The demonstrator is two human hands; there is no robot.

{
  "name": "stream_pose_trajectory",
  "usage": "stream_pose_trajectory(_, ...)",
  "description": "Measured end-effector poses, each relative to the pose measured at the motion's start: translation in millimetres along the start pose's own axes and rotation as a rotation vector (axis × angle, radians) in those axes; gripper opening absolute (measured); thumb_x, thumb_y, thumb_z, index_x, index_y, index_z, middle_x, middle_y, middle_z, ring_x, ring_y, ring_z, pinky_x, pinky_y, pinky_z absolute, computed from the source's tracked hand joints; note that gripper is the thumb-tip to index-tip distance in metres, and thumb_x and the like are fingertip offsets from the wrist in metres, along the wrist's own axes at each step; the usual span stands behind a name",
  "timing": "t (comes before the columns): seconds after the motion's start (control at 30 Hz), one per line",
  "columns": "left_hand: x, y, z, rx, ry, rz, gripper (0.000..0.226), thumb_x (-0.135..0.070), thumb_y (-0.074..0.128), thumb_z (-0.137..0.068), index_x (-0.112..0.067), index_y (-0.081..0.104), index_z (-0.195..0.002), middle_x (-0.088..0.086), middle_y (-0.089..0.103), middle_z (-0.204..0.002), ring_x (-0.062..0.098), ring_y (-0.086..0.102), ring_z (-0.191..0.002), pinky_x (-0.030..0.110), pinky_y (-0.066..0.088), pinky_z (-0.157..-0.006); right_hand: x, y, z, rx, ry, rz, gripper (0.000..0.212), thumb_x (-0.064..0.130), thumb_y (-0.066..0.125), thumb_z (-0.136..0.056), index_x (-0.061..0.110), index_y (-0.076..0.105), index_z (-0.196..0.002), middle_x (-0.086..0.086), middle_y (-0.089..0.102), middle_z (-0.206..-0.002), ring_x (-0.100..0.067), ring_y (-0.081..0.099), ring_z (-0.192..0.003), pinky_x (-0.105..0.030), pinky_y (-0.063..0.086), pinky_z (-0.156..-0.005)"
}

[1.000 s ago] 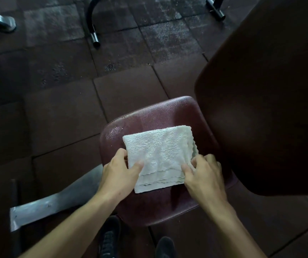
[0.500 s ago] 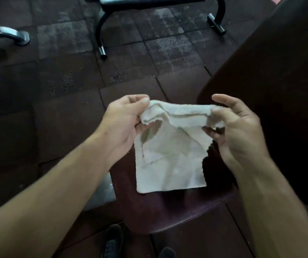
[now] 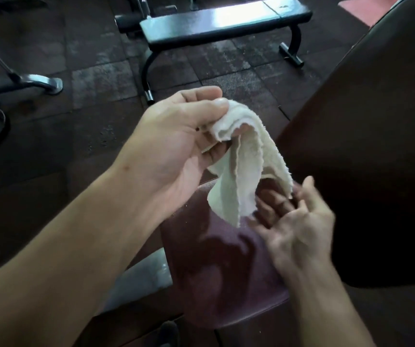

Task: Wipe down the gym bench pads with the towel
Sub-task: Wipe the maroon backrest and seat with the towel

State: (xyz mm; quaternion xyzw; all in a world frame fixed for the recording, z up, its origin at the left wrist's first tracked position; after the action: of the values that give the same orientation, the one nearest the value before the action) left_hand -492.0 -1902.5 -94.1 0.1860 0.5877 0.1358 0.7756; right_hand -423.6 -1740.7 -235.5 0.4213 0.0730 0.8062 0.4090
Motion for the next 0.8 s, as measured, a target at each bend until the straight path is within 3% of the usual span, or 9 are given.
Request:
stream_pose_trajectory(0.1, -7.6, 4.2, 3.8, 0.009, -0.011, 0.013, 0.015, -0.001, 0.055, -0.09, -0.014, 0.058, -0.096, 0.0, 0.067, -0.069, 0.012, 0.064, -0.056, 0.033, 0.058, -0.072, -55.0, 22.2, 8.6, 0.191, 0.397, -0.075, 0.094, 0.083, 0.031, -0.088, 0.007, 0.065, -0.129, -0.026, 0.066, -0.127, -0.047, 0.065, -0.114, -0.062, 0.044, -0.099)
stream_pose_trajectory(0.17, -4.4, 0.5, 8.3, 0.013, -0.042, 0.023, 0.015, 0.001, 0.054, -0.09, -0.012, 0.058, -0.096, 0.002, 0.065, -0.067, 0.012, 0.062, -0.053, 0.031, 0.058, -0.068, -68.2, 34.2, 16.2, 0.288, 0.472, -0.157, 0.105, 0.088, 0.023, -0.086, 0.002, 0.075, -0.117, -0.028, 0.067, -0.124, -0.048, 0.067, -0.111, -0.06, 0.045, -0.098)
stream_pose_trajectory(0.23, 1.9, -6.6, 12.6, 0.022, -0.059, -0.001, 0.016, 0.001, 0.054, -0.088, -0.012, 0.056, -0.097, 0.002, 0.063, -0.066, 0.011, 0.059, -0.05, 0.032, 0.056, -0.066, -71.6, 38.4, 16.2, 0.282, 0.428, -0.265, 0.092, 0.081, 0.029, -0.09, 0.005, 0.078, -0.112, -0.025, 0.069, -0.122, -0.047, 0.069, -0.107, -0.06, 0.05, -0.096)
stream_pose_trajectory(0.33, 11.7, -21.1, 18.3, 0.024, -0.074, -0.008, 0.02, 0.0, 0.056, -0.08, -0.013, 0.055, -0.096, 0.003, 0.061, -0.065, 0.014, 0.059, -0.053, 0.038, 0.054, -0.069, -74.9, 38.2, 21.3, 0.279, 0.369, -0.33, 0.044, 0.036, 0.052, -0.092, 0.004, 0.081, -0.087, -0.019, 0.074, -0.1, -0.037, 0.072, -0.085, -0.048, 0.059, -0.081)
stream_pose_trajectory(0.4, 19.5, -35.6, 20.4, 0.012, -0.09, -0.037, 0.02, 0.001, 0.055, -0.08, -0.013, 0.055, -0.095, 0.004, 0.061, -0.068, 0.016, 0.061, -0.059, 0.038, 0.056, -0.068, -73.1, 31.5, 22.1, 0.284, 0.347, -0.29, 0.034, 0.022, 0.052, -0.084, 0.003, 0.08, -0.084, -0.016, 0.075, -0.091, -0.031, 0.073, -0.074, -0.041, 0.061, -0.071)
stream_pose_trajectory(0.57, 48.9, -66.8, 23.5, 0.004, -0.207, -0.067, 0.017, -0.002, 0.057, -0.068, -0.018, 0.057, -0.076, 0.004, 0.052, -0.074, 0.016, 0.054, -0.059, 0.026, 0.05, -0.052, -53.8, 1.6, 7.5, 0.253, 0.337, -0.222, 0.066, 0.026, 0.07, -0.081, 0.015, 0.054, -0.144, -0.021, 0.058, -0.142, -0.04, 0.062, -0.119, -0.055, 0.053, -0.09)
stream_pose_trajectory(0.63, 55.6, -75.0, 22.2, -0.016, -0.23, -0.071, 0.015, -0.004, 0.052, -0.074, -0.019, 0.054, -0.07, 0.002, 0.046, -0.073, 0.013, 0.046, -0.058, 0.021, 0.042, -0.047, -48.2, -4.7, 4.4, 0.242, 0.354, -0.066, 0.051, 0.036, 0.058, -0.09, 0.011, 0.065, -0.133, -0.02, 0.067, -0.13, -0.039, 0.067, -0.109, -0.053, 0.052, -0.087)
stream_pose_trajectory(0.73, 56.4, -78.0, 14.7, -0.014, -0.219, -0.073, 0.013, -0.008, 0.052, -0.07, -0.02, 0.052, -0.069, -0.001, 0.043, -0.073, 0.012, 0.042, -0.062, 0.023, 0.036, -0.053, -35.2, -6.5, -1.0, 0.251, 0.316, 0.029, 0.051, 0.052, 0.057, -0.092, 0.005, 0.077, -0.091, -0.017, 0.073, -0.103, -0.032, 0.072, -0.086, -0.045, 0.056, -0.077)
stream_pose_trajectory(0.8, 53.9, -77.6, 7.4, -0.019, -0.201, -0.065, 0.014, -0.007, 0.052, -0.072, -0.02, 0.052, -0.068, -0.001, 0.042, -0.074, 0.012, 0.042, -0.062, 0.023, 0.036, -0.053, -20.7, 0.7, 0.1, 0.281, 0.251, 0.043, 0.05, 0.051, 0.056, -0.094, 0.009, 0.078, -0.079, -0.015, 0.074, -0.103, -0.031, 0.073, -0.09, -0.046, 0.056, -0.085)
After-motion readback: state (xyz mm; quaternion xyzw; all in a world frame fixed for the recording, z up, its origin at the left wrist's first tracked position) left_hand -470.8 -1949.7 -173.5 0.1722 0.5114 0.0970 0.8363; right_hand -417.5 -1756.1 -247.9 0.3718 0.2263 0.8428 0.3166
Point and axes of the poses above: each hand's wrist, its own z-axis away from the middle knuckle, its own y-axis out of the palm, x = y × z, the point moved 7 cm from there along -z, towards the middle knuckle
